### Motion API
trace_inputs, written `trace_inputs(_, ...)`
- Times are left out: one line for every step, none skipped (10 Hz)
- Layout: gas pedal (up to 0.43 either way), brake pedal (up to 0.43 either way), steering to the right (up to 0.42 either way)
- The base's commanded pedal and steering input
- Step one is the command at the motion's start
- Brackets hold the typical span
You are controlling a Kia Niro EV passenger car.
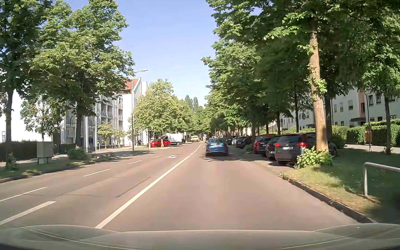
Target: Follow the waypoints while adhering to traffic rules and regulations
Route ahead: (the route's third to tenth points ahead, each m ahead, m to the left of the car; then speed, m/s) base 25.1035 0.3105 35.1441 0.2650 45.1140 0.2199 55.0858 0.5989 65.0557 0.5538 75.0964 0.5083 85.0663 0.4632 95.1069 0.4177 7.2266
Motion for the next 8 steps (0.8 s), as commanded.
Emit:
trace_inputs(0.079, 0.0, 0.006)
trace_inputs(0.079, 0.0, 0.007)
trace_inputs(0.079, 0.0, 0.006)
trace_inputs(0.079, 0.0, 0.006)
trace_inputs(0.067, 0.0, 0.006)
trace_inputs(0.02, 0.0, 0.006)
trace_inputs(0.0, 0.0, 0.005)
trace_inputs(0.0, 0.0, 0.005)
